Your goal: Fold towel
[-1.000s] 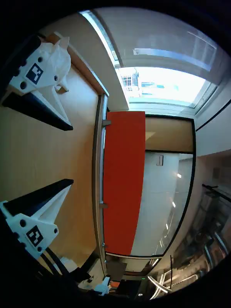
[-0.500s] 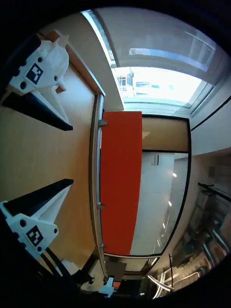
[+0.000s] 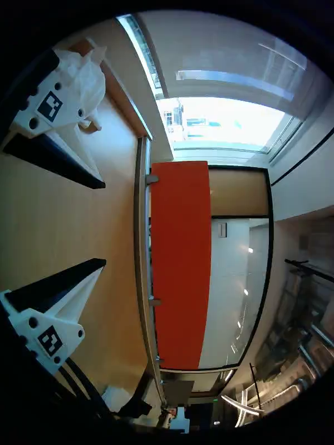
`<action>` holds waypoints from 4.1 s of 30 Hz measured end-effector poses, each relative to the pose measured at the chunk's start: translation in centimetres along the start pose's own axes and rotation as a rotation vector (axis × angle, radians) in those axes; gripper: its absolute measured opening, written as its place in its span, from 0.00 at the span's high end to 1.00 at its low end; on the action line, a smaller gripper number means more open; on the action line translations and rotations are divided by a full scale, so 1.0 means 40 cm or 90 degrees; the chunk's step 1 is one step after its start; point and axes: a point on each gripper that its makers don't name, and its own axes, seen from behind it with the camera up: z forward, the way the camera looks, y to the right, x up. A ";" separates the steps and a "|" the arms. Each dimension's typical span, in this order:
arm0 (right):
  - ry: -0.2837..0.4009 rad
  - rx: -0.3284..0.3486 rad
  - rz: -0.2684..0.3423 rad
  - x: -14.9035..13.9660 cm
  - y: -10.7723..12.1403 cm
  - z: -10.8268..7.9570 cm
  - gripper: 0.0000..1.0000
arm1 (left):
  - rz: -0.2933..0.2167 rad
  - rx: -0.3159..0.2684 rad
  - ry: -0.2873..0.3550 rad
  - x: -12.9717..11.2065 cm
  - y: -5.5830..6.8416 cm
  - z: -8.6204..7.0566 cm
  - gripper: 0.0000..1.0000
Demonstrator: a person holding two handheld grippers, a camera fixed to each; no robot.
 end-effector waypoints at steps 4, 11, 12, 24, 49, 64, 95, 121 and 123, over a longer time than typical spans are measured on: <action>0.005 -0.006 0.008 -0.010 0.010 -0.004 0.00 | 0.000 -0.001 0.013 -0.028 -0.006 0.004 0.07; 0.015 -0.008 0.001 -0.039 0.009 -0.006 0.00 | 0.003 0.002 0.030 -0.083 -0.020 0.013 0.07; 0.016 -0.007 0.000 -0.044 0.008 -0.006 0.00 | 0.003 0.003 0.032 -0.090 -0.023 0.014 0.07; 0.019 0.003 -0.003 -0.091 -0.010 -0.008 0.00 | -0.005 0.002 0.055 -0.143 -0.039 0.027 0.07; 0.035 -0.003 0.003 -0.093 0.019 -0.008 0.00 | -0.003 -0.001 0.085 -0.129 -0.033 0.021 0.07; 0.076 -0.016 -0.037 -0.133 0.036 0.029 0.00 | -0.002 -0.001 0.084 -0.130 -0.032 0.020 0.07; 0.045 -0.006 -0.032 -0.374 0.090 0.070 0.00 | -0.002 -0.001 0.085 -0.132 -0.031 0.017 0.07; 0.052 -0.009 -0.026 -0.375 0.089 0.064 0.00 | -0.002 -0.001 0.085 -0.133 -0.031 0.020 0.07; 0.052 -0.009 -0.025 -0.375 0.089 0.064 0.00 | -0.002 -0.001 0.085 -0.133 -0.030 0.020 0.07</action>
